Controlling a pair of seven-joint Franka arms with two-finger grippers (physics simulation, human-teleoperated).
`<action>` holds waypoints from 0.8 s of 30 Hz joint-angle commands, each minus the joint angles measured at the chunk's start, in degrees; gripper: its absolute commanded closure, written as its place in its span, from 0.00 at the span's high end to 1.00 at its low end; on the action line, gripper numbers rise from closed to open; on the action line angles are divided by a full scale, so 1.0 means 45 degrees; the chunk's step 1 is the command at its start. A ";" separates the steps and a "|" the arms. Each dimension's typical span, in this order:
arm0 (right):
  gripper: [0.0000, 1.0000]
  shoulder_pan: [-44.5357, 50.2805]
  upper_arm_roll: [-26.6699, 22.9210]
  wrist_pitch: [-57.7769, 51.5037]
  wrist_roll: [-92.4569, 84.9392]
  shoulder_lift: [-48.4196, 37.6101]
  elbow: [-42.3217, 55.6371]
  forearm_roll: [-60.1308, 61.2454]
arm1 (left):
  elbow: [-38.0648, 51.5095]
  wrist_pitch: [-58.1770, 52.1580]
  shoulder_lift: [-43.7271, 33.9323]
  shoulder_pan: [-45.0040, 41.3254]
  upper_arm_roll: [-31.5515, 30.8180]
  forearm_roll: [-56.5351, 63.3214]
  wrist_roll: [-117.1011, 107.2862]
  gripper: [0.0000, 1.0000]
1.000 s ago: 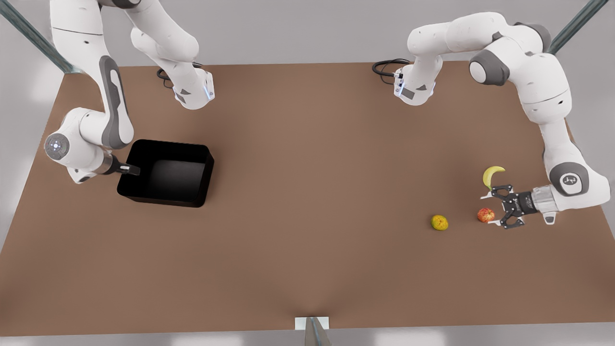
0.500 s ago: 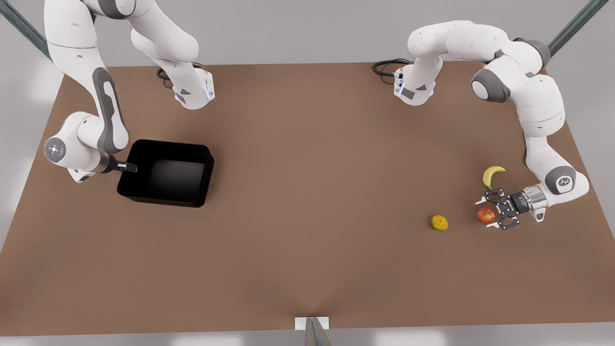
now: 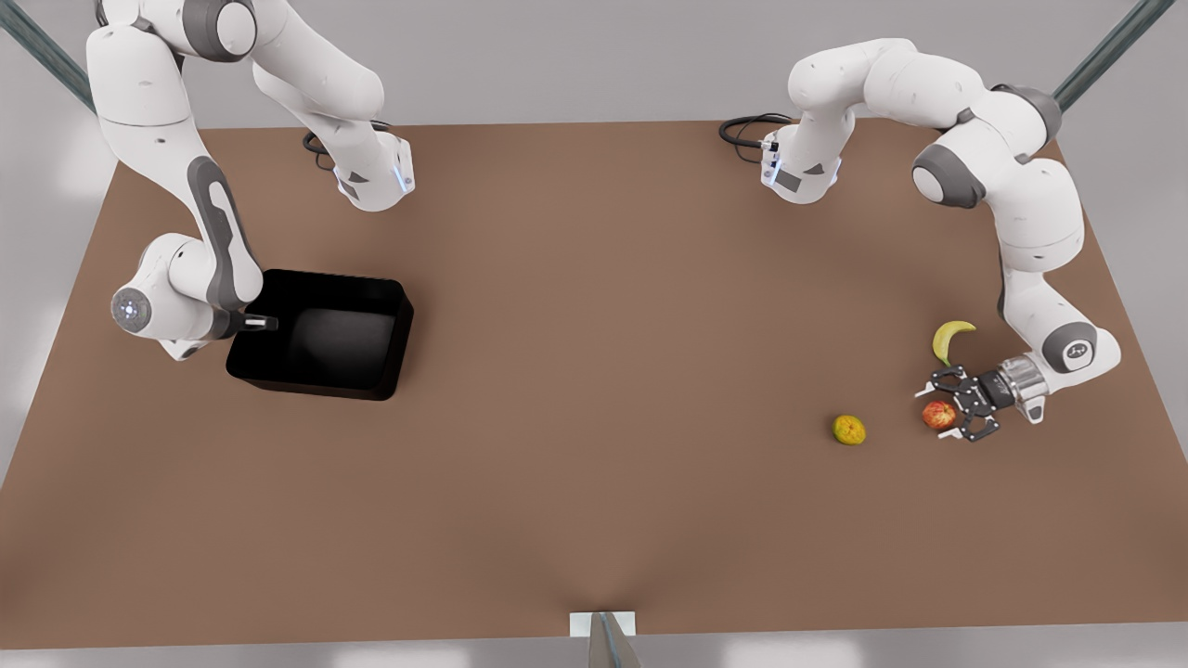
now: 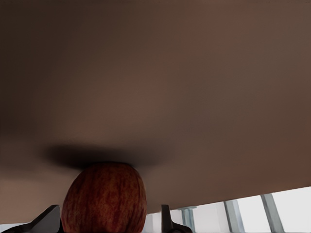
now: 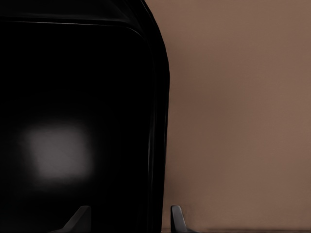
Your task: Place the storage box in the middle with the right arm, and place the apple in the storage box with the left arm
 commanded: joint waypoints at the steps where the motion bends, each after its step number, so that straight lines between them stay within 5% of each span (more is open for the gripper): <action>1: 0.37 -0.0005 -0.0035 -0.0025 -0.0098 0.0000 0.0010 0.0001 | 0.0000 0.0009 0.0001 0.0000 0.0000 -0.0157 0.0000 1.00; 5: 0.27 -0.0005 -0.0133 -0.0104 -0.0822 0.0019 0.0128 0.0021 | 0.0020 0.0399 0.0021 0.0000 -0.0020 -0.0255 -0.0215 0.96; 13: 0.22 0.0054 -0.0114 -0.0124 -0.0901 0.0019 0.0362 0.0079 | 0.0020 0.1064 0.0079 0.0000 -0.0215 -0.0235 -0.0410 0.95; 14: 0.21 0.0054 -0.0114 -0.0124 -0.0901 0.0019 0.0401 0.0099 | 0.0039 0.1064 0.0079 0.0000 -0.0234 -0.0235 -0.0547 0.88; 15: 0.21 0.0073 -0.0114 -0.0124 -0.0920 0.0019 0.0421 0.0099 | 0.0039 0.1064 0.0079 0.0000 -0.0215 -0.0235 -0.0566 0.70; 18: 0.21 0.0132 -0.0075 -0.0124 -0.0940 0.0039 0.0440 0.0118 | 0.0039 0.1064 0.0079 0.0000 -0.0215 -0.0235 -0.0566 0.47; 24: 0.21 0.0795 -0.0036 -0.0163 -0.2031 0.0019 0.0967 0.0605 | 0.0078 0.0967 0.0040 0.0000 -0.0196 -0.0216 -0.0586 0.26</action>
